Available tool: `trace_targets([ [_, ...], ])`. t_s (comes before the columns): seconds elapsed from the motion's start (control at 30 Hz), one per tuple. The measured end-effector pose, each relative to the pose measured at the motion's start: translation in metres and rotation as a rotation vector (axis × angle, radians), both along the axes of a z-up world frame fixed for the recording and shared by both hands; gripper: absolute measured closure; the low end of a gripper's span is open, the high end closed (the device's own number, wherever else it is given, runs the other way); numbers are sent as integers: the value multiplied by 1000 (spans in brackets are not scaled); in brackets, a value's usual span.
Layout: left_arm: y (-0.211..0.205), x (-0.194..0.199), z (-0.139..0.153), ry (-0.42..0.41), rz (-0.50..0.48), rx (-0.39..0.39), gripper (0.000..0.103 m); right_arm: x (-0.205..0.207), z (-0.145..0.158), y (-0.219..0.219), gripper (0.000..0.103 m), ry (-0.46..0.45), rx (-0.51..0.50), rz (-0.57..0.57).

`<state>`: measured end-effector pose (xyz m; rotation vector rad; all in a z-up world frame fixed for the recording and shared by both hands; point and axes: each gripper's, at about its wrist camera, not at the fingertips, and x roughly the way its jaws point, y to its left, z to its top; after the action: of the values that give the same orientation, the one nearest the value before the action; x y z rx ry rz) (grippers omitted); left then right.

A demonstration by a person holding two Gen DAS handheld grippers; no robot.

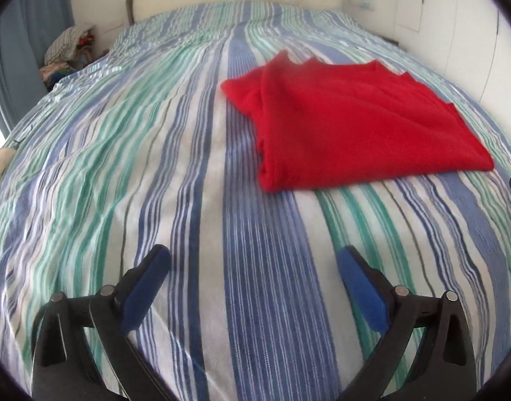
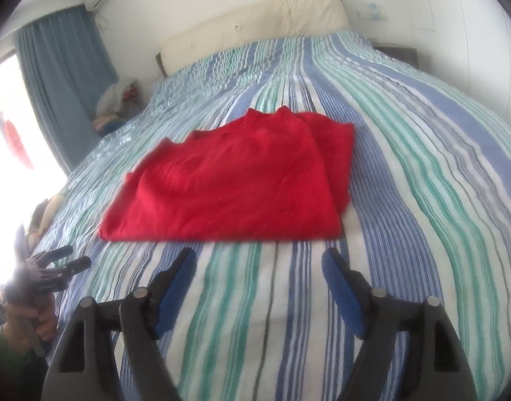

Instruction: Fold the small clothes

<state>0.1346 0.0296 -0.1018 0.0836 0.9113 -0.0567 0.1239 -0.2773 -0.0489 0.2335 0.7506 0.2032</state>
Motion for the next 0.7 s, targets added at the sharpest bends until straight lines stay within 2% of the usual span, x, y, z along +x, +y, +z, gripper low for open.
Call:
trace_targets([
  [0.13, 2, -2, -11, -5, 2, -26, 0, 1, -34, 12, 26, 62, -35, -23],
  [0.2, 6, -5, -12, -4, -1, -35, 0, -1, -47, 9, 25, 53, -33, -23],
  [0.3, 4, -6, -13, -7, -3, -34, 0, 0, -48, 9, 18, 49, -21, -4],
  [0.7, 2, -8, -14, -13, -1, -16, 0, -8, -50, 5, 18, 17, 30, -13],
])
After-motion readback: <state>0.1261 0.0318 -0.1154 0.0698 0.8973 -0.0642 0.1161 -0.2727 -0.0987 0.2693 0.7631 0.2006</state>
